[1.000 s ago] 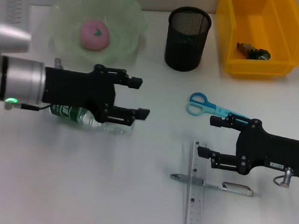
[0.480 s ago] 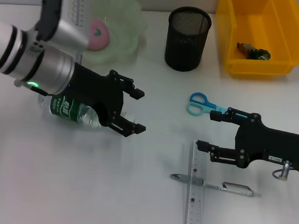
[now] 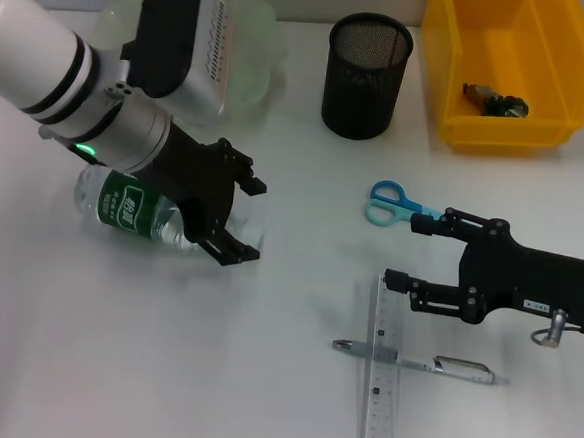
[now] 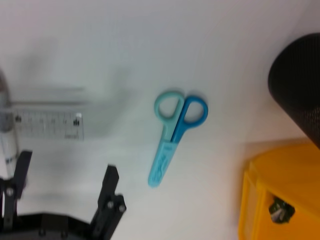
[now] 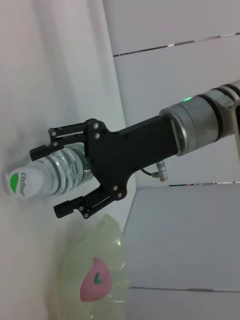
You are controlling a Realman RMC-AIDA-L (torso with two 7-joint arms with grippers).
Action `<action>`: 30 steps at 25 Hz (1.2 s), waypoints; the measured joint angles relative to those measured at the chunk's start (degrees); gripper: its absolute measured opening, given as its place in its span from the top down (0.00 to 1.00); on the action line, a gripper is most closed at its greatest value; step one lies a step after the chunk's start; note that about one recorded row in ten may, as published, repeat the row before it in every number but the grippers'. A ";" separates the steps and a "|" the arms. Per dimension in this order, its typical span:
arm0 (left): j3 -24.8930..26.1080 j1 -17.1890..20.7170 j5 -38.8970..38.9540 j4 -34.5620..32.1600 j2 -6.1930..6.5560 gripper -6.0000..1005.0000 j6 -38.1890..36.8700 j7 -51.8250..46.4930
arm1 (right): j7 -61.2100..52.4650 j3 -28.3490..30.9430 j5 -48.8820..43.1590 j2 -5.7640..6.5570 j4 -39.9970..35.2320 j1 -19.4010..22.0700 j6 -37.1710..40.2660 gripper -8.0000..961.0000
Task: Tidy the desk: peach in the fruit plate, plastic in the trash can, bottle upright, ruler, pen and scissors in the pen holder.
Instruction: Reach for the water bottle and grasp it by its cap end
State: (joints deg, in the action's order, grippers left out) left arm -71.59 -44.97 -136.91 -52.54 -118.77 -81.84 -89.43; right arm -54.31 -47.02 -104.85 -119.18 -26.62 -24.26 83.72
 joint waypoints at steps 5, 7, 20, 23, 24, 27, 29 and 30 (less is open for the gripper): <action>-2.89 -0.96 -2.64 0.14 -0.12 0.17 1.70 -0.53 | -0.75 0.01 0.00 -0.04 0.25 -0.18 -0.38 0.18; -4.68 -0.97 -2.91 0.01 -0.15 0.17 2.44 -0.82 | -0.85 0.00 0.00 -0.02 0.86 -0.46 -0.47 0.18; -9.21 -1.96 -5.27 -0.93 -0.34 0.17 3.02 -2.74 | -1.56 -0.35 -0.45 0.27 1.40 -0.80 -1.12 0.18; -10.18 -2.05 -5.29 -1.00 -0.32 0.17 3.08 -2.80 | -1.57 -0.32 -0.45 0.27 1.40 -0.79 -1.17 0.18; -10.49 -2.05 -5.30 -1.00 -0.32 0.17 3.20 -2.81 | -1.57 -0.21 -0.45 0.27 1.40 -0.77 -1.17 0.18; -11.48 -2.06 -5.30 -1.02 -0.32 0.17 3.74 -2.82 | -1.59 -0.11 -0.42 0.27 1.40 -0.65 -1.14 0.18; -12.56 -2.05 -5.30 -1.10 -0.34 0.17 4.61 -2.84 | -1.59 -0.07 -0.22 0.27 1.41 -0.50 -1.01 0.18; -12.56 -2.05 -5.30 -1.10 -0.34 0.17 4.61 -2.84 | -1.59 -0.07 -0.22 0.27 1.41 -0.50 -1.01 0.18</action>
State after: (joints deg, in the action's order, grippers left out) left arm -84.15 -47.02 -142.21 -53.64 -119.11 -77.23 -92.27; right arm -55.90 -47.09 -105.07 -118.91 -25.22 -24.75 82.71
